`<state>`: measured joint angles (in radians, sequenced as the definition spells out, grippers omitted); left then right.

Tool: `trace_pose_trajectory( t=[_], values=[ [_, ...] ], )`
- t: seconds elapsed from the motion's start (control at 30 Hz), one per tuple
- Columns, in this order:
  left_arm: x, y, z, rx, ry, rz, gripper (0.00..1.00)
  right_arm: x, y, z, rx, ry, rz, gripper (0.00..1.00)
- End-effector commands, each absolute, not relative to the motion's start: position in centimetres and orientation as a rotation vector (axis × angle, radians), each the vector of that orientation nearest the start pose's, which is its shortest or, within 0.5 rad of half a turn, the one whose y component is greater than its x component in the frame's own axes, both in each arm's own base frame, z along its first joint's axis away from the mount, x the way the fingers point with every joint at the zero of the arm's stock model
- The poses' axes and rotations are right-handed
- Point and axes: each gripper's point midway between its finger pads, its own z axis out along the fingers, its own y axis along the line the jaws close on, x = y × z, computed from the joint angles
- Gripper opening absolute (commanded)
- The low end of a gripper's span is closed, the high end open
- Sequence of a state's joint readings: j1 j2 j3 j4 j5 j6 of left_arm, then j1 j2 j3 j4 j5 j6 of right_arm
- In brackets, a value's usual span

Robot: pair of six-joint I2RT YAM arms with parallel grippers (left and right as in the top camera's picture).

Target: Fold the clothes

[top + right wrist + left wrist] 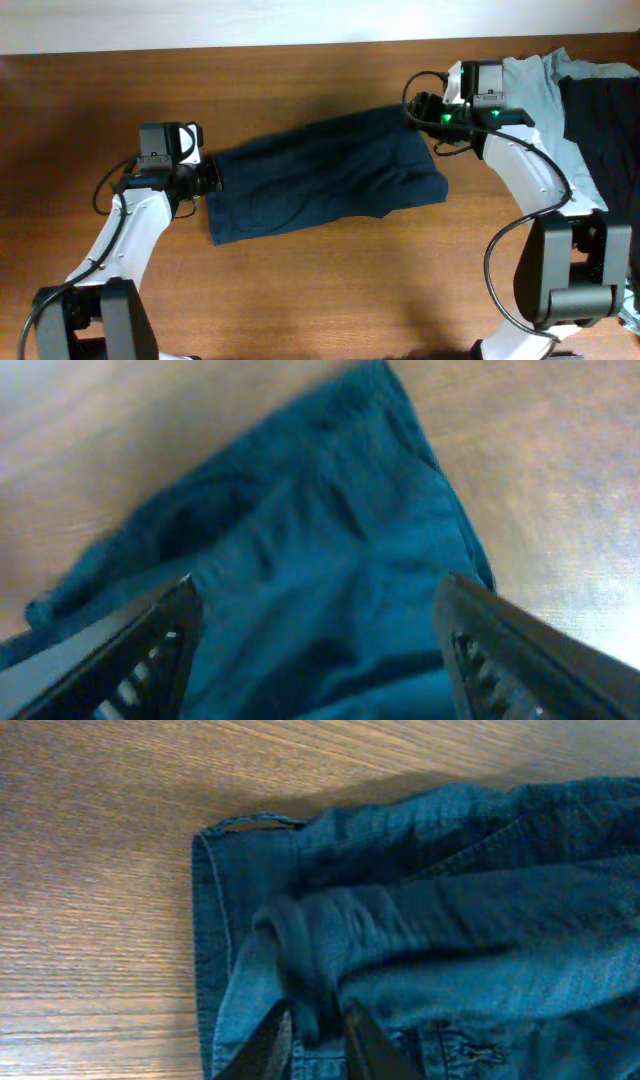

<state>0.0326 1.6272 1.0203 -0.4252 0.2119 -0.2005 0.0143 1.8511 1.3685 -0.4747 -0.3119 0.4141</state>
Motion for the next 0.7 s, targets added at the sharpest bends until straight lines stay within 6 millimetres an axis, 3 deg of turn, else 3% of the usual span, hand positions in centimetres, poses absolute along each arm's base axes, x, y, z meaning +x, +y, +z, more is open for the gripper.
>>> trace_pose_trajectory(
  t=[0.0, 0.07, 0.13, 0.23, 0.3, 0.33, 0.4, 0.47, 0.57, 0.67],
  values=[
    [40.2, -2.0, 8.5, -0.216, 2.575, -0.316, 0.29, 46.4, 4.4, 10.3, 0.396, 2.582, 0.519, 0.75],
    [40.3, -1.9, 8.5, -0.216, 2.572, -0.313, 0.42, 45.2, 4.9, 9.9, 0.335, 2.634, 0.539, 0.74],
    [40.7, -1.5, 8.9, -0.224, 2.56, -0.281, 0.46, 44.1, 5.2, 9.5, 0.305, 2.684, 0.541, 0.74],
    [41.8, -1.5, 11.0, -0.216, 2.523, -0.308, 0.45, 43.1, 5.3, 10.4, 0.253, 2.695, 0.543, 0.72],
    [42.3, -2.8, 12.9, -0.116, 2.509, -0.368, 0.33, 42.8, 5.5, 12.7, 0.216, 2.658, 0.55, 0.7],
    [42.3, -3.7, 13.4, -0.043, 2.502, -0.397, 0.28, 42.7, 5.9, 14.0, 0.177, 2.631, 0.578, 0.67],
    [42.1, -6.6, 14.3, 0.192, 2.468, -0.456, 0.18, 42.3, 7.4, 16.8, 0.12, 2.565, 0.675, 0.36],
    [41.8, -8.7, 13.7, 0.393, 2.451, -0.427, 0.11, 41.8, 8.8, 17.2, 0.123, 2.57, 0.718, 0.13],
    [41.8, -10.3, 11.4, 0.538, 2.477, -0.344, 0.08, 40.8, 11.3, 15.7, 0.084, 2.64, 0.741, 0.08],
    [42.5, -10.9, 8.1, 0.578, 2.521, -0.285, 0.07, 39.7, 12.7, 12.5, 0.073, 2.766, 0.66, 0.04]
  ],
)
